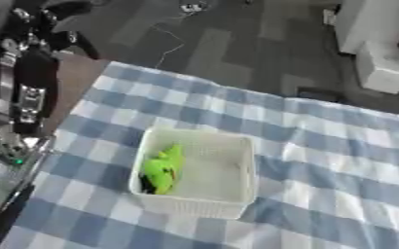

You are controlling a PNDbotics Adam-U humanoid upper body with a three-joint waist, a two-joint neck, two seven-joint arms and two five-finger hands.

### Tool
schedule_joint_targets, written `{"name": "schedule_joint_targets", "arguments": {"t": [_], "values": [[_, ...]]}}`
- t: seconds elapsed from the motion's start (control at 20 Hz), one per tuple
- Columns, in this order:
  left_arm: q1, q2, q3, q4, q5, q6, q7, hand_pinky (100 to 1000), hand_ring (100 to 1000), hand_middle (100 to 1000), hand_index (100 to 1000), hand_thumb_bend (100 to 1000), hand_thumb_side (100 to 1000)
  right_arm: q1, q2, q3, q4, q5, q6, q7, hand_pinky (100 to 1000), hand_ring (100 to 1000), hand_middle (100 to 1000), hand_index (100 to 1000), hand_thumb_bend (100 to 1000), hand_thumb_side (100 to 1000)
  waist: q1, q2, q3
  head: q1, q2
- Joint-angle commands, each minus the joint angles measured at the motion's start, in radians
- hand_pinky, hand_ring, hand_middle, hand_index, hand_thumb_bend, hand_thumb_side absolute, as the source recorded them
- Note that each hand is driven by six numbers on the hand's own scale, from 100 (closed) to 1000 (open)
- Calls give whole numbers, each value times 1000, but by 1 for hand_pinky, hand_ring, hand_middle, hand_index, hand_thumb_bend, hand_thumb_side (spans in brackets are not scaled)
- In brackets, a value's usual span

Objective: Pick up objects on the table and place them in the box.

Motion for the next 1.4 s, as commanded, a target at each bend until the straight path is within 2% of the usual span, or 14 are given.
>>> {"name": "schedule_joint_targets", "arguments": {"t": [0.05,0.3,0.5,0.8,1.1,1.4], "values": [[-5,9,2,-17,10,-36,24,403,754,837,874,290,854,-20,-3,-5,-19,18,-36,-8,100,108,229,461,100,707,8,-10,-2,-17,-25],[-6,8,0,-17,12,-49,35,402,752,835,871,288,853,-14,-6,10,-19,47,-46,8,100,141,238,465,100,707,8,-11,0,-19,-51],[-5,9,1,-17,11,-46,35,396,752,836,872,288,852,-12,-3,10,-19,60,-28,24,100,225,309,502,100,712,6,-10,0,-16,-61],[-6,14,2,-17,9,-39,34,390,754,839,874,291,853,-9,-2,3,-19,68,20,21,100,276,350,538,100,709,7,-14,1,-15,-61],[-7,16,2,-17,7,-33,31,387,755,839,875,292,852,-7,-5,3,-19,79,72,-19,100,282,357,552,100,708,7,-15,2,-16,-60],[-8,17,2,-17,6,-31,31,389,755,839,875,292,852,-7,-6,8,-19,89,81,-16,100,285,358,547,100,704,6,-14,4,-16,-55]]}}
